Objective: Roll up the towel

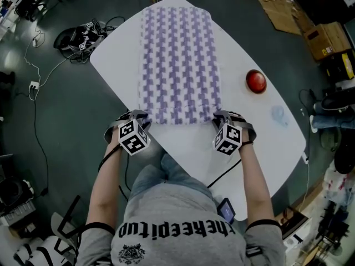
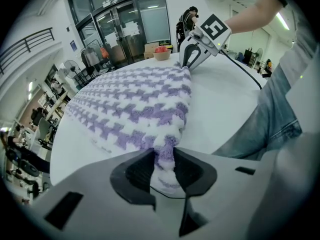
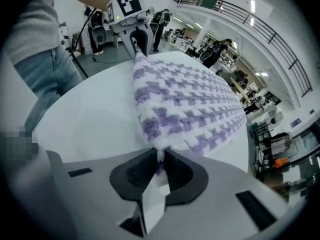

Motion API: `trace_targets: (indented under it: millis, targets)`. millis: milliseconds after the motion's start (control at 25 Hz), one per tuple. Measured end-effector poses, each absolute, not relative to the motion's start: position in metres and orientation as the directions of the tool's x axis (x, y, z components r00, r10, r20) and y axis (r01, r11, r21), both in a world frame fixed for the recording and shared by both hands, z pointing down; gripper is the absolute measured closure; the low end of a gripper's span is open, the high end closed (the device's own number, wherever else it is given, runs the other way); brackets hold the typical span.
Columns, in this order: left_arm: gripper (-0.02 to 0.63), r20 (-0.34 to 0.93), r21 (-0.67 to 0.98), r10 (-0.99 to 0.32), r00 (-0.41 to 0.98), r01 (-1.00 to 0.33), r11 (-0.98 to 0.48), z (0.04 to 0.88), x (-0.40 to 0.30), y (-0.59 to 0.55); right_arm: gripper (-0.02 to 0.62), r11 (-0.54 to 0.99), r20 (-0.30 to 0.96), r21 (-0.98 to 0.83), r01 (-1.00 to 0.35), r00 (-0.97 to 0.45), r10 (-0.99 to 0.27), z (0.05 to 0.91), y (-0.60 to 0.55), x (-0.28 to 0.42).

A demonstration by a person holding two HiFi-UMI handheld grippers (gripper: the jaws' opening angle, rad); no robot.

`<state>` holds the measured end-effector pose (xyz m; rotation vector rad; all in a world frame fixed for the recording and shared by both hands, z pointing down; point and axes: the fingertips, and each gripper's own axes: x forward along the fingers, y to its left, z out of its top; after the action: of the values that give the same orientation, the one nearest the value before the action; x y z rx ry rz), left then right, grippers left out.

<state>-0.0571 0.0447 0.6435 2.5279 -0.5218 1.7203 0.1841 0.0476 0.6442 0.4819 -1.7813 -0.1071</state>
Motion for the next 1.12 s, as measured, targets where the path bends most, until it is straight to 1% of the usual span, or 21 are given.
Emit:
trace_targets:
  millis: [120,320,480,720,960,1120]
  targets:
    - [0.525,0.913,-0.151,-0.24,0.329,-0.274,-0.95,0.643,-0.05,0.048,0.56,0.913,0.91,0.313,-0.26,-0.194,-0.367,0.643,0.053,0.191]
    - [0.534,0.921,-0.105,-0.184,0.344,-0.235,-0.966,0.634,-0.074,0.064,0.562,0.929,0.922,0.274,-0.25,-0.206,-0.328,0.63,0.073,0.167]
    - [0.534,0.925,-0.037,-0.111,0.364,-0.204,-0.978,0.63,-0.078,0.063,0.563,0.947,0.937,0.212,-0.243,-0.223,-0.268,0.625,0.071,0.163]
    - [0.534,0.924,0.053,-0.017,0.381,-0.173,-0.983,0.639,-0.082,0.057,0.563,0.969,0.961,0.078,-0.233,-0.242,-0.135,0.634,0.063,0.159]
    - [0.528,0.917,0.106,0.03,0.399,-0.17,-0.98,0.633,-0.083,0.051,0.555,0.957,0.953,0.025,-0.29,-0.284,-0.111,0.624,0.048,0.156]
    - [0.519,0.9,0.146,0.042,0.434,-0.21,-0.967,0.628,-0.084,0.041,0.543,0.941,0.937,0.01,-0.337,-0.325,-0.127,0.613,0.031,0.156]
